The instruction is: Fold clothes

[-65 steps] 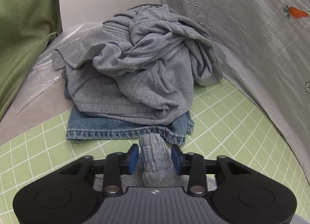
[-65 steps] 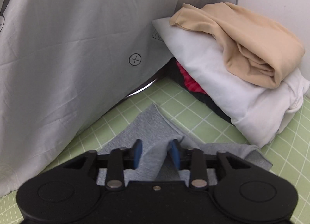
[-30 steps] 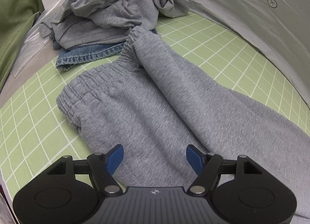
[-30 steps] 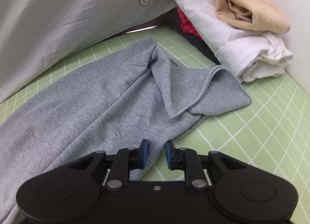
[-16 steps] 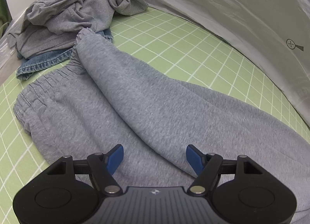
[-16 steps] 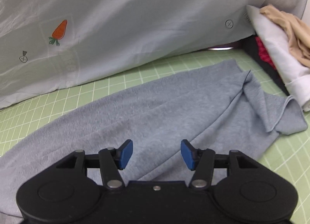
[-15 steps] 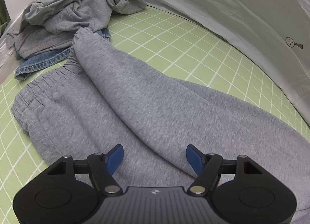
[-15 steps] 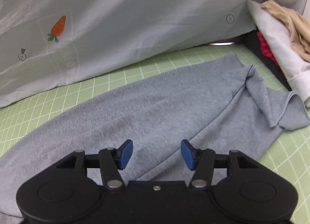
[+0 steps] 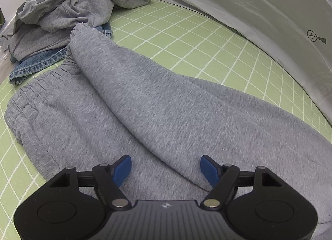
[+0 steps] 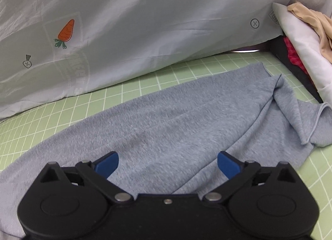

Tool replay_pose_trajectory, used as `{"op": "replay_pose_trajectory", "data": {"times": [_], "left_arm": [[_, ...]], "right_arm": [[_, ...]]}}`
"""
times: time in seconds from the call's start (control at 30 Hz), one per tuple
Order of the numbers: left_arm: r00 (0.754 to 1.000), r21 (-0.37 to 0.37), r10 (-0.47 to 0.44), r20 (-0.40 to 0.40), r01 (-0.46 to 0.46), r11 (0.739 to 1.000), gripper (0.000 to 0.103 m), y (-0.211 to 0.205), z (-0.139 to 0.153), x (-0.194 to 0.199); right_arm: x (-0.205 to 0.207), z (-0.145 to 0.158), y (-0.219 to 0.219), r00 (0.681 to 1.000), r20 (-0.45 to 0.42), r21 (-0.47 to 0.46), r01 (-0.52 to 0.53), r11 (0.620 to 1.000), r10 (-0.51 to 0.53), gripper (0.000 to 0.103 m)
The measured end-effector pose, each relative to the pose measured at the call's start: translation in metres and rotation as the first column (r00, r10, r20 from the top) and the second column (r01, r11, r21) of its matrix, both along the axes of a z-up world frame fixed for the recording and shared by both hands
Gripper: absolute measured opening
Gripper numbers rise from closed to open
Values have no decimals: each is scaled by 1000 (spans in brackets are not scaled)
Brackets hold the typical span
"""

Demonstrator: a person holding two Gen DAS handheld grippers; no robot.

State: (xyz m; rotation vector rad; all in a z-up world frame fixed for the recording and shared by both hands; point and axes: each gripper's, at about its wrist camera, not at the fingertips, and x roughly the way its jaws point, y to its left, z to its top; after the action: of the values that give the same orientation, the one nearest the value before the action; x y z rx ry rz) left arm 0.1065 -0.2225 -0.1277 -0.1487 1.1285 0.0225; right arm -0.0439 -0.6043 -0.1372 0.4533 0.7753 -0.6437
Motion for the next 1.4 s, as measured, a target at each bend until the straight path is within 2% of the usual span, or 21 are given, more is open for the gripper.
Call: {"op": "replay_pose_trajectory", "data": {"times": [0.23, 0.3, 0.37, 0.77, 0.9, 0.97, 1.0, 1.07, 1.1, 1.13, 1.17, 1.2, 1.23, 1.4], "left_arm": [[1000, 4, -11, -1, 11, 1000, 75, 1, 0, -1], [1000, 5, -12, 0, 12, 1000, 76, 1, 0, -1], [1000, 9, -17, -1, 17, 1000, 78, 0, 0, -2], [999, 24, -38, 2, 38, 999, 79, -4, 0, -2], [1000, -8, -19, 13, 19, 1000, 79, 0, 1, 2], [1000, -34, -2, 23, 3, 999, 76, 3, 2, 7], [999, -48, 9, 32, -7, 999, 70, 5, 3, 10], [998, -70, 43, 48, -39, 997, 59, 9, 5, 17], [997, -81, 62, 56, -57, 995, 46, 11, 6, 20], [995, -92, 81, 63, -75, 993, 36, 13, 8, 23], [993, -103, 100, 70, -92, 990, 6, 16, 9, 27], [990, -114, 119, 77, -109, 987, 1, 18, 10, 30], [987, -126, 138, 84, -126, 984, 1, 20, 11, 33], [975, -169, 144, 167, -116, 979, 0, 19, 24, 55]], "right_arm": [[-3, 0, 2, 999, 41, 28, -9, 1000, 8, 102], [-2, 5, 4, 997, 75, 16, -29, 999, 28, 102], [1, 5, 4, 995, 92, 46, -54, 997, 50, 102], [4, -10, 0, 998, 64, 163, -19, 986, 9, 102], [6, -15, -4, 999, 51, 197, 1, 980, -11, 98], [11, -14, -10, 999, 40, 196, 26, 980, -34, 88], [12, -13, -12, 998, 33, 187, 39, 982, -46, 83], [14, -10, -18, 997, 30, 176, 64, 982, -70, 51], [13, -9, -21, 996, 34, 176, 74, 982, -81, 47], [13, -7, -25, 995, 39, 177, 84, 981, -93, 37], [12, -5, -28, 994, 43, 177, 95, 980, -104, 22], [13, -2, -31, 993, 55, 175, 91, 980, -102, 15], [13, 1, -34, 993, 69, 172, 84, 981, -97, 5], [46, 17, -57, 983, 168, 175, 41, 984, -71, 1]]}}
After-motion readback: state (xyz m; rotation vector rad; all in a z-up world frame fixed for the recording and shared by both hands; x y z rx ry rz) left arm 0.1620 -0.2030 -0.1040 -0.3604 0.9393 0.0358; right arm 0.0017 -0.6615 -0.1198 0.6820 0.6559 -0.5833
